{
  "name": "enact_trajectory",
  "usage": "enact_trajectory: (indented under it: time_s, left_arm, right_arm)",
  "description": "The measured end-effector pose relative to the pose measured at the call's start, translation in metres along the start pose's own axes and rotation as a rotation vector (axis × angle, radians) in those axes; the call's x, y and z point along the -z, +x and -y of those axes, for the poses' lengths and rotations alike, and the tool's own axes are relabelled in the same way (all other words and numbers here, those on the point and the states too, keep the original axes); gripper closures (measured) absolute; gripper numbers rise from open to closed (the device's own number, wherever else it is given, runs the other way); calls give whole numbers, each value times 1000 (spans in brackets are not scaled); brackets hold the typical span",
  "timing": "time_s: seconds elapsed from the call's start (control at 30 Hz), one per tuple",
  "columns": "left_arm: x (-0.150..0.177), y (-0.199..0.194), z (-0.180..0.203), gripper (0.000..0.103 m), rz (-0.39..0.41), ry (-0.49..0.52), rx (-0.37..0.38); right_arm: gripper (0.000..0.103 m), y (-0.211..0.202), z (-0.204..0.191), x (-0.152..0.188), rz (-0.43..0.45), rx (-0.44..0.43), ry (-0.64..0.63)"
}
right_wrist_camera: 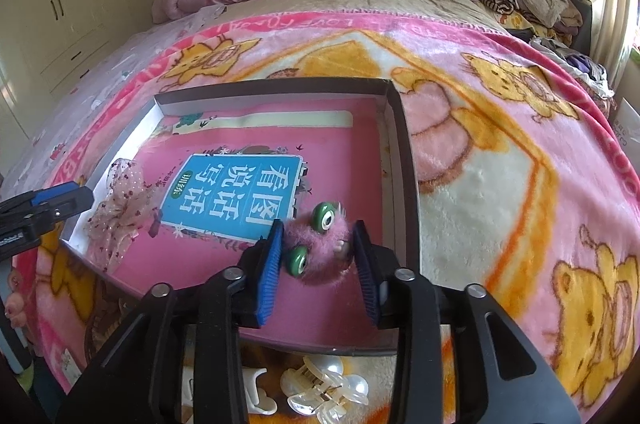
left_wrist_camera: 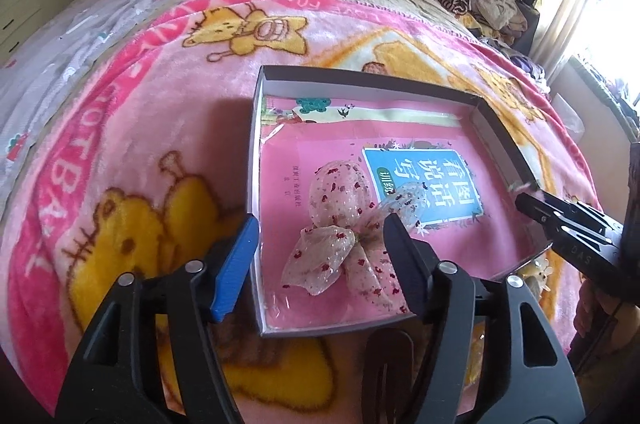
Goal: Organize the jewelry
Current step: 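Carry the bow clip into the box with the left gripper while the right drops the pom-pom there, then move the left gripper to the brown oval clip while the right approaches the red earring card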
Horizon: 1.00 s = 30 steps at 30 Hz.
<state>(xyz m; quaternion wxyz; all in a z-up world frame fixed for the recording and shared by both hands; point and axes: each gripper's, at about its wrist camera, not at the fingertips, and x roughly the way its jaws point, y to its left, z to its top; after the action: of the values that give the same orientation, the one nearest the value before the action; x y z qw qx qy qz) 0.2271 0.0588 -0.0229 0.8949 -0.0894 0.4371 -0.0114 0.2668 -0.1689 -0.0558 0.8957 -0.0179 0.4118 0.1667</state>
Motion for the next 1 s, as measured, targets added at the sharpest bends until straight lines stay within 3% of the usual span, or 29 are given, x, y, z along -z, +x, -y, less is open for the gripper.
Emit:
enact_trajectory:
  time_s: [0.2,0.5,1.0]
  left_arm:
    - [6,-14,-3,40,10,-17,-1]
    - [17,-40,-6,29,36,-39,-5]
    - [35,-81,-1,24,92,-37,-1]
  right_arm:
    - [46,-17,2,4,33,10,2]
    - [27,-58,7,14,98,17,14]
    - [22,-111,3,33,156,11,10]
